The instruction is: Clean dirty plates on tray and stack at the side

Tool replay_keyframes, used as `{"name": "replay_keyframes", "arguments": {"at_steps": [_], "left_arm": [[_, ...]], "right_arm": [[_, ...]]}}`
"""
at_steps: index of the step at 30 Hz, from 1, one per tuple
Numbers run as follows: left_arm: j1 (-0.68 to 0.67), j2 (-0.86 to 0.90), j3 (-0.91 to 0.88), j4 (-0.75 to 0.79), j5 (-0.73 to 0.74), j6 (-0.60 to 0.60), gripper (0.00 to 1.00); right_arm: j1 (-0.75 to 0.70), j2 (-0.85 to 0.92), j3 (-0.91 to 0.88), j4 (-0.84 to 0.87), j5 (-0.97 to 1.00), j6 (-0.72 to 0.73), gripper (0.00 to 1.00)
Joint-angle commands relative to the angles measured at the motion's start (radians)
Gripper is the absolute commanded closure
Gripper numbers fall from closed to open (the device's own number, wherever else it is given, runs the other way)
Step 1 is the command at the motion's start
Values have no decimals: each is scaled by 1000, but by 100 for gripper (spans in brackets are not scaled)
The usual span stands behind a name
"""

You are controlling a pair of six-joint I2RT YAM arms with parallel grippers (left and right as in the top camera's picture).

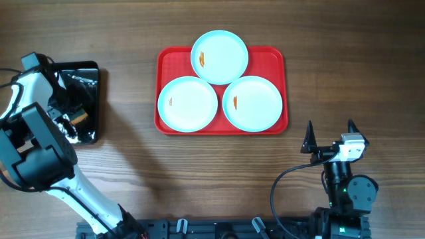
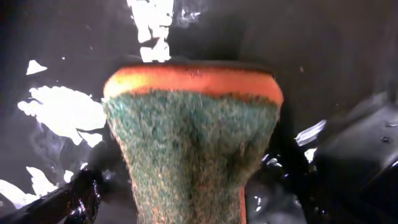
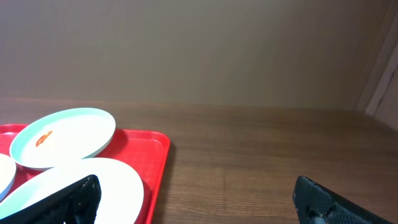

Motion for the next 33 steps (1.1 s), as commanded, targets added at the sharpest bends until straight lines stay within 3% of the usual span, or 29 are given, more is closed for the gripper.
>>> {"name": "replay_keyframes", "arguments": {"at_steps": [1, 9, 13, 18, 21, 25, 29, 33], "left_arm": [[0, 22, 7, 6, -15, 2, 0], [0, -57, 21, -7, -8, 1, 0], [0, -69, 21, -17, 182, 2, 0], [1, -68, 21, 16, 132, -27, 0], [1, -70, 21, 13, -64, -179, 0], [1, -74, 21, -3, -185, -173, 0], [1, -74, 21, 0, -165, -167, 4], [0, -69, 21, 5, -38, -167, 12]], "right_arm": [[-2, -4, -1, 3, 10, -5, 0], [-2, -4, -1, 3, 10, -5, 0], [-2, -4, -1, 3, 10, -5, 0], [-2, -4, -1, 3, 10, -5, 0], [-2, -4, -1, 3, 10, -5, 0], [-2, -4, -1, 3, 10, -5, 0], [-2, -4, -1, 3, 10, -5, 0], [-2, -4, -1, 3, 10, -5, 0]]}}
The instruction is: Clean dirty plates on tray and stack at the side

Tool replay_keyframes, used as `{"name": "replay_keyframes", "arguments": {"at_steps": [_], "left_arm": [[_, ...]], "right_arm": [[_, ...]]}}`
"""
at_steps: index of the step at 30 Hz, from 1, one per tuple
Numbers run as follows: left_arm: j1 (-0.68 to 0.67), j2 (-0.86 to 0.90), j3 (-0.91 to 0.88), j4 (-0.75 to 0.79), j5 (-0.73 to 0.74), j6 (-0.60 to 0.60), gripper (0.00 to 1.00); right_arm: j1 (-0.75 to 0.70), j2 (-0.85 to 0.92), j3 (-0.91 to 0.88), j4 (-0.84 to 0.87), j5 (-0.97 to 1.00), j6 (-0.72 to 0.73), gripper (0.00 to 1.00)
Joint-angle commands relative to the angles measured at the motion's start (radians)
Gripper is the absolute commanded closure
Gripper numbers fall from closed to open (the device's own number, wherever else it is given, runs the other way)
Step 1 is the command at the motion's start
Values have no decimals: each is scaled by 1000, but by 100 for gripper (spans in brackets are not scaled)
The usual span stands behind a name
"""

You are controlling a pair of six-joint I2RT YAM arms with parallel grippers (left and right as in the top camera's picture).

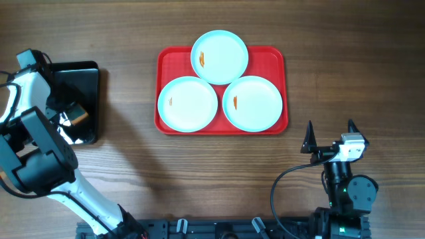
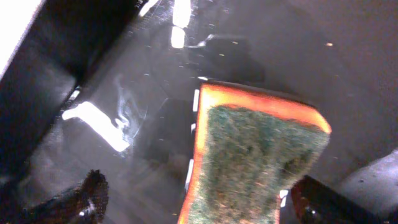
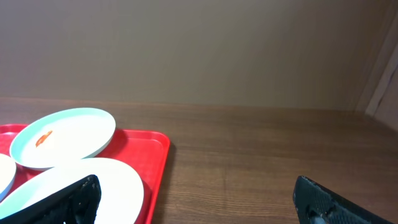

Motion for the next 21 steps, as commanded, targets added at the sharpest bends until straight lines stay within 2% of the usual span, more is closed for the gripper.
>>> {"name": "replay_keyframes", "arguments": {"at_steps": [1, 6, 10, 12, 14, 15, 21], "left_arm": [[1, -22, 16, 9, 100, -9, 13], [1, -5, 16, -1, 104, 15, 15], [1, -5, 16, -5, 100, 57, 36], [1, -5, 16, -3, 101, 58, 37], [1, -5, 16, 0, 100, 58, 48], [1, -5, 16, 3, 101, 58, 50], [10, -5, 16, 5, 100, 59, 39]], "right_arm": [[-2, -4, -1, 3, 10, -4, 0], [-2, -4, -1, 3, 10, -5, 0], [-2, -4, -1, 3, 10, -5, 0], [-2, -4, -1, 3, 10, -5, 0], [-2, -4, -1, 3, 10, -5, 0], [-2, -4, -1, 3, 10, -5, 0], [-2, -4, -1, 3, 10, -5, 0]]}}
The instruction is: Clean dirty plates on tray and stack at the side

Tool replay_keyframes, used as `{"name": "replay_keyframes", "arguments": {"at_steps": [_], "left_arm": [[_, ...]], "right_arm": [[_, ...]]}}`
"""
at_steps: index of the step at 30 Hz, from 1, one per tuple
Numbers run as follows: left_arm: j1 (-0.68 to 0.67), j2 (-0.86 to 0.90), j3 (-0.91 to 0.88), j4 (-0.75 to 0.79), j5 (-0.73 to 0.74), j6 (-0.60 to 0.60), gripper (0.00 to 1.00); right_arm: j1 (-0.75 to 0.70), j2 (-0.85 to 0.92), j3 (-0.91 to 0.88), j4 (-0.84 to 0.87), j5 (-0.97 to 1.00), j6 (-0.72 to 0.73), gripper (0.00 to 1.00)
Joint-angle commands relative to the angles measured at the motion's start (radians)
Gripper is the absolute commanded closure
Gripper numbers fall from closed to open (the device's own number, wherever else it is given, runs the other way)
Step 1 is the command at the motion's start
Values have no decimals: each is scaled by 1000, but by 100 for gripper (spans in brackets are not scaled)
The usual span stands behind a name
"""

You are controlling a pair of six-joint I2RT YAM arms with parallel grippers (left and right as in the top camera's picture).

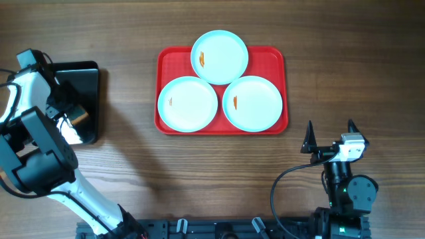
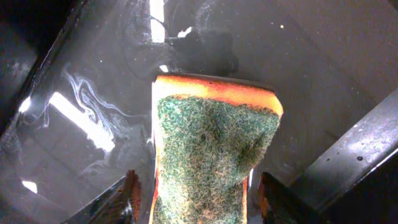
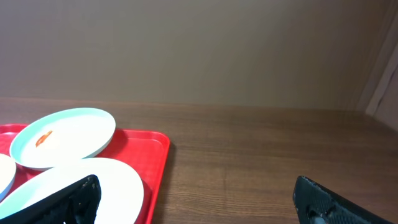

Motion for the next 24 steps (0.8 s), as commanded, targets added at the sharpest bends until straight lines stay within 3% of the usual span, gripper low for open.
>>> {"name": "replay_keyframes", "arguments": {"at_steps": [1, 12, 17, 24], "left_arm": [[10, -5, 16, 7, 8, 9, 39], [18, -5, -23, 56, 13, 12, 39], [18, -5, -23, 57, 22, 32, 50], [18, -5, -24, 44, 72, 65, 50]], "right_arm": [[-2, -4, -1, 3, 10, -5, 0], [-2, -4, -1, 3, 10, -5, 0], [-2, -4, -1, 3, 10, -5, 0], [-2, -4, -1, 3, 10, -5, 0]]}}
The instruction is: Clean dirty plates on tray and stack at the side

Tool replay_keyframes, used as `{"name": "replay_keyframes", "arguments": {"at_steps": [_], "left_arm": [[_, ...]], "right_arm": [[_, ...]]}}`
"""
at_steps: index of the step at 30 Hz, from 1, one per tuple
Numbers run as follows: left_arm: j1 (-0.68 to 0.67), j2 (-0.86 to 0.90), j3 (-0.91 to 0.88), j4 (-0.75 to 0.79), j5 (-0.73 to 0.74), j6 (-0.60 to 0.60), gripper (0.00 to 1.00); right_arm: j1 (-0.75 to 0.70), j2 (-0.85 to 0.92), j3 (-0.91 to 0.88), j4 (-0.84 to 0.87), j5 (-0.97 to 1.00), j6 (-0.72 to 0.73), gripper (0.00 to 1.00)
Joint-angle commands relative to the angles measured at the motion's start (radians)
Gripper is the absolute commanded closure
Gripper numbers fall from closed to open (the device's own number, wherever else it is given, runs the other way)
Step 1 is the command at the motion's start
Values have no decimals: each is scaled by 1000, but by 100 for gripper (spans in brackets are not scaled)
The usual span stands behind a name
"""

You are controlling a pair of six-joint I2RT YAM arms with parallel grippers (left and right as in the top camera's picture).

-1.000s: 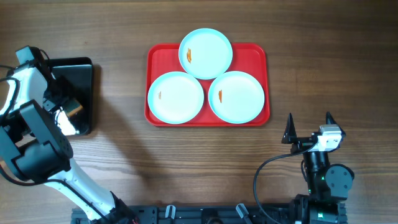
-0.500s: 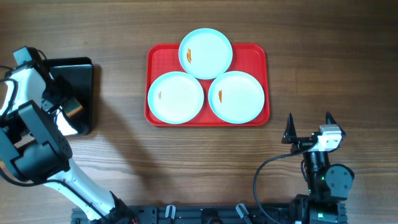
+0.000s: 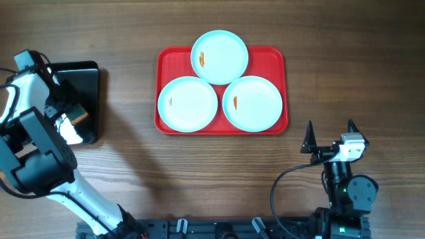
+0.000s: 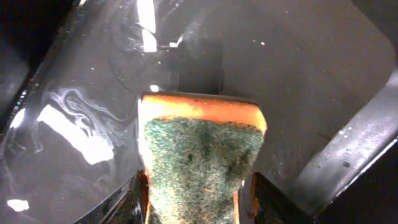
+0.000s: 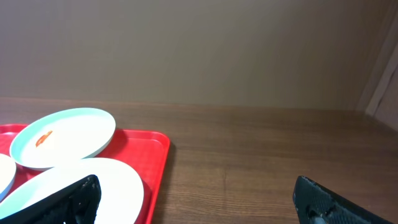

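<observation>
Three pale blue plates lie on the red tray (image 3: 166,61): a top plate (image 3: 220,56), a left plate (image 3: 188,103) and a right plate (image 3: 252,103), each with a small orange smear. My left gripper (image 3: 72,114) (image 4: 198,202) is shut on an orange sponge (image 4: 199,152) with a green scouring face. It holds the sponge inside the black basin (image 3: 83,76) over wet, glinting water. At the lower right my right gripper (image 3: 330,136) (image 5: 196,202) stands open and holds nothing.
The basin's dark wall (image 4: 348,149) rises close to the right of the sponge. Bare wooden table (image 3: 332,53) runs right of the tray and between tray and basin. In the right wrist view, two plates and the tray's corner (image 5: 158,146) show at the left.
My left gripper with the sponge has shifted slightly inside the basin, and the water's glints have changed. Plates, tray and right arm are as they were.
At first my left gripper squeezed the sponge hard, low in the basin. Then the sponge sat tilted with the fingers wider apart around it. After that it was gripped upright over the water, as it is now. The plates stayed on the tray and the right arm stayed still.
</observation>
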Motion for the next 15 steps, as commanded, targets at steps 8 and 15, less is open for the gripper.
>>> {"name": "replay_keyframes", "arguments": {"at_steps": [8, 15], "left_arm": [[5, -5, -21, -17, 15, 24, 46], [5, -5, -21, -8, -26, 24, 59]], "right_arm": [[-2, -4, -1, 3, 10, -5, 0], [-2, -4, -1, 3, 10, -5, 0]]}}
